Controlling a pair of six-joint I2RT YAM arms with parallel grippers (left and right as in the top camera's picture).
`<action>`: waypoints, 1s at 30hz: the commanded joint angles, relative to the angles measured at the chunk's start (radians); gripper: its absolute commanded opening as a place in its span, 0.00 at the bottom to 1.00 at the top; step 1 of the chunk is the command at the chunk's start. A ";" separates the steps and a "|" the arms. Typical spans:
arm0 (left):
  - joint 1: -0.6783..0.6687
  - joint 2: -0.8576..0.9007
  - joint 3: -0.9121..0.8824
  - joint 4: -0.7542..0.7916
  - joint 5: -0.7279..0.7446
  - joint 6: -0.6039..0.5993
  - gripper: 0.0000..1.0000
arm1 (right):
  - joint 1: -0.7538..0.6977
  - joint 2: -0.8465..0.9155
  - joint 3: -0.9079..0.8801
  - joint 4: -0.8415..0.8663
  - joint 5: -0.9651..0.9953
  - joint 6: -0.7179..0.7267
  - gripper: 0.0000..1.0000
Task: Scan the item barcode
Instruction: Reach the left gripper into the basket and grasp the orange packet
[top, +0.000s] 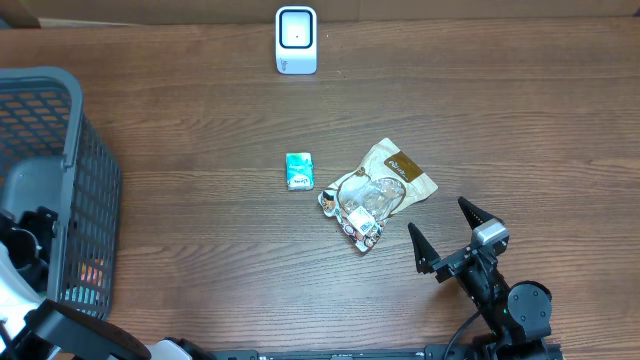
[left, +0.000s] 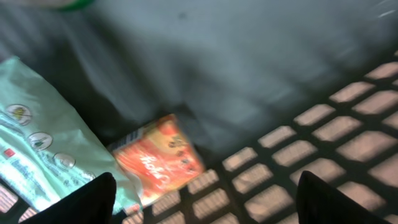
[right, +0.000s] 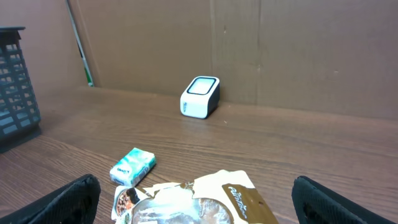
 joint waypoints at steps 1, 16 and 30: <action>-0.003 -0.011 -0.103 0.053 -0.061 0.029 0.73 | 0.004 -0.011 -0.011 0.005 0.002 0.003 1.00; -0.003 0.125 -0.245 0.201 -0.085 0.029 0.56 | 0.004 -0.011 -0.011 0.005 0.002 0.003 1.00; -0.001 0.193 0.008 0.013 -0.057 -0.008 0.04 | 0.004 -0.011 -0.011 0.005 0.002 0.003 1.00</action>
